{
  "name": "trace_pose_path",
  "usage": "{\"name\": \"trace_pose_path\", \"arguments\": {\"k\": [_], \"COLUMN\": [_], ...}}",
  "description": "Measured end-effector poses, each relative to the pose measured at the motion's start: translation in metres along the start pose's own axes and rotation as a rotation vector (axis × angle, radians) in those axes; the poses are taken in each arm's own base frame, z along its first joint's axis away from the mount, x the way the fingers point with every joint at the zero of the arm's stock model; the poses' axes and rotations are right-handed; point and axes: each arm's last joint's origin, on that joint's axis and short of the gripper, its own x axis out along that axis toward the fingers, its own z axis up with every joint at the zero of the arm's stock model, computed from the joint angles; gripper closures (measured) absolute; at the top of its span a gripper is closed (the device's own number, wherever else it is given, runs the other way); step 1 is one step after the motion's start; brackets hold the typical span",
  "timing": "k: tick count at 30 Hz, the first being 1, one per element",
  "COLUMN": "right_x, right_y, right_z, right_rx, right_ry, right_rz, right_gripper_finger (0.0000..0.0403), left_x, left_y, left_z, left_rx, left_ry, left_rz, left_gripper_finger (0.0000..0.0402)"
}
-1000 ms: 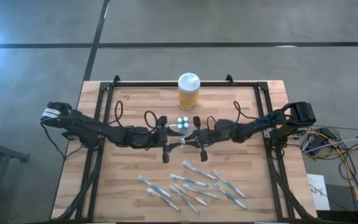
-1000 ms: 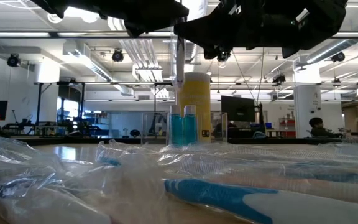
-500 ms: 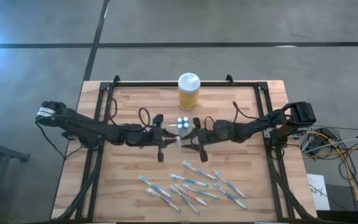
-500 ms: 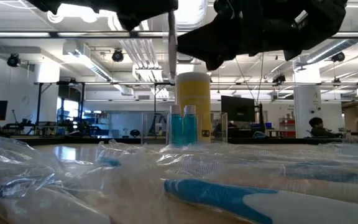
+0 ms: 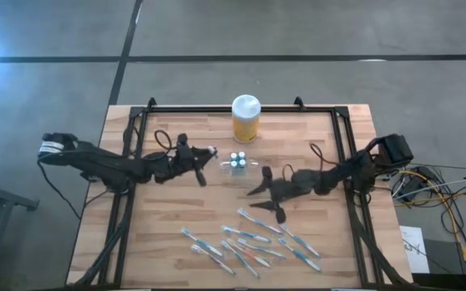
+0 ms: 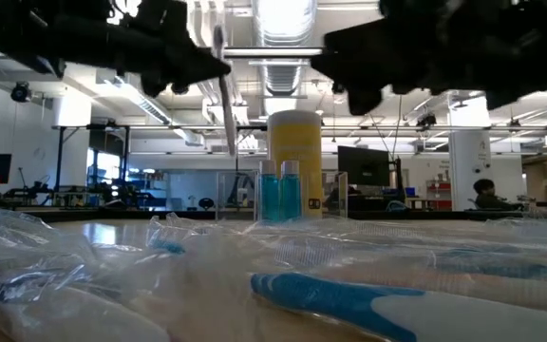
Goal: Pick & Place toothbrushing station
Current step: Put the purple toothbrush into the transparent organizer
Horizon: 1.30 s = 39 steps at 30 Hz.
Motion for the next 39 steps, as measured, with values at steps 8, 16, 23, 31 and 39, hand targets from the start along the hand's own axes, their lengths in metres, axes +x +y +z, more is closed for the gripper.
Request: {"name": "trace_pose_path", "arguments": {"k": [8,16,23,31,39], "right_x": [-0.018,-0.021,-0.023,-0.021,-0.022], "right_y": [0.022,0.022,0.022,0.022,0.022], "right_z": [-0.016,-0.012,-0.014,-0.013,-0.014], "right_rx": [-0.086,-0.087,-0.083,-0.087,-0.082], "right_ry": [0.04,0.023,0.032,0.028,0.035], "right_rz": [0.005,0.003,0.005,0.005,0.005], "right_gripper_finger": [0.0237,0.0236,0.0236,0.0236,0.0236], "left_x": [0.011,0.033,0.048,0.049,0.044], "left_y": [0.013,0.012,0.013,0.016,0.016], "left_z": [-0.02,-0.034,-0.054,-0.063,-0.053], "left_rx": [-0.017,0.009,-0.063,-0.133,-0.146], "left_ry": [0.05,0.104,0.162,0.192,0.227], "left_rz": [0.064,0.099,0.148,0.174,0.107], "left_gripper_finger": [0.0382,0.0382,0.0356,0.0318,0.0221]}}
